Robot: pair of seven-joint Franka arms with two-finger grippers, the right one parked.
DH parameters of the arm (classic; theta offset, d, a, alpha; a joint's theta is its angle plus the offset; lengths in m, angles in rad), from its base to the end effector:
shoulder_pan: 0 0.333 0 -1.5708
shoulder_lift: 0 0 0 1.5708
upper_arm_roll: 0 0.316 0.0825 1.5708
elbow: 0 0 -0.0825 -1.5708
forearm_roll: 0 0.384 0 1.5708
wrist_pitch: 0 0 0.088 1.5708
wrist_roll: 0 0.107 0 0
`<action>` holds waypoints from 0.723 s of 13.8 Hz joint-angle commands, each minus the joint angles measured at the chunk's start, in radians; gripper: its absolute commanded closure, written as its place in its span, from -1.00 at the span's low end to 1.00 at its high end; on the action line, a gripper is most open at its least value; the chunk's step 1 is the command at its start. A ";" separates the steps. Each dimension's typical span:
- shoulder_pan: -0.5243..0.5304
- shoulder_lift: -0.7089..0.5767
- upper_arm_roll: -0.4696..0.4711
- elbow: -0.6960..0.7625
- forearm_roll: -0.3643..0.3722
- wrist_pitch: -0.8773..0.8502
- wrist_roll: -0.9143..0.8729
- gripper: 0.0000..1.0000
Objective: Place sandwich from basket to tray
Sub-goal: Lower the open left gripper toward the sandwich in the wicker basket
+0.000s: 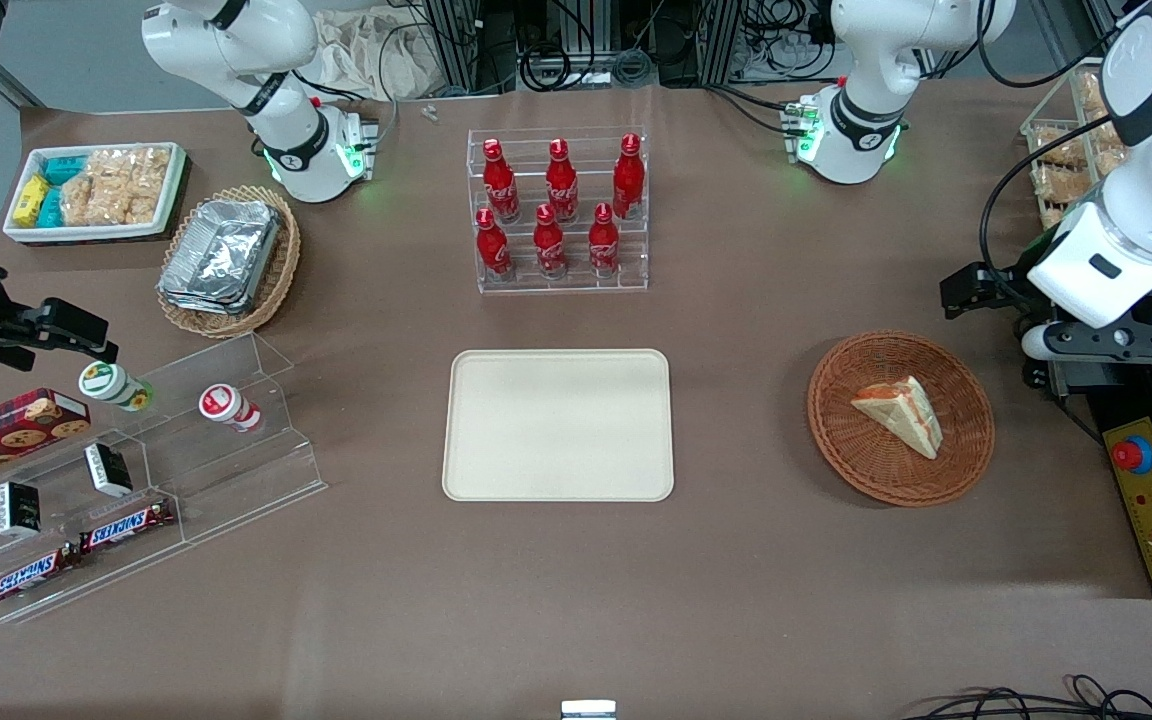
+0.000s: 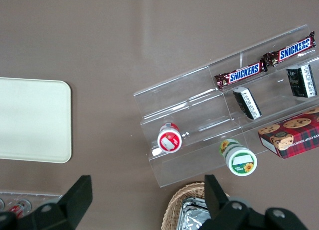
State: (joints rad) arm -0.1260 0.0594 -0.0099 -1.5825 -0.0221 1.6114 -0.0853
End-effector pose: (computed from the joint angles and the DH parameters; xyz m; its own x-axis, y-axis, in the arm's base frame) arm 0.5691 -0.0800 0.5890 0.9982 -0.0496 -0.0323 -0.0490 -0.9986 0.0199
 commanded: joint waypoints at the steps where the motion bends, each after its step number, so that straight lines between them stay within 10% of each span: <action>1: -0.003 -0.006 -0.005 0.021 0.019 -0.045 0.007 -1.00; 10: 0.014 0.022 0.027 -0.068 -0.024 -0.113 -0.345 -1.00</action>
State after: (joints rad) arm -0.1171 0.0677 0.0035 -1.6146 -0.0296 1.5023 -0.2972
